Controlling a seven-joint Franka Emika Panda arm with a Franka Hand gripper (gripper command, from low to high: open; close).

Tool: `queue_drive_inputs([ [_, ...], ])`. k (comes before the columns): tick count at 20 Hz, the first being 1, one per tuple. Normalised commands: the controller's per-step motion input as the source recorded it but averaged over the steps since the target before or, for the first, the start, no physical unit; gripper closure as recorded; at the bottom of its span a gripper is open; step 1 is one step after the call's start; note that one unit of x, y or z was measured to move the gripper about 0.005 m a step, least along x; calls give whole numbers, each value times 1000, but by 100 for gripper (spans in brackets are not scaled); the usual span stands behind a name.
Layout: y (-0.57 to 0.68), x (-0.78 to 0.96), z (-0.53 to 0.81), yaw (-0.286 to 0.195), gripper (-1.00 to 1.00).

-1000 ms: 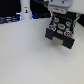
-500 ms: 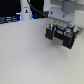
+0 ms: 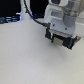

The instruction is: Open the kcup holder, insert the kcup into the holder, and close the kcup holder

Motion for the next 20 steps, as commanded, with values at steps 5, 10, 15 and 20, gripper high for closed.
queue_drive_inputs([
  [5, 211, -420, -93, 210, -100],
  [10, 271, -498, -5, 181, -100],
  [15, 569, -454, 16, 75, -100],
  [20, 620, -455, 31, 68, -100],
])
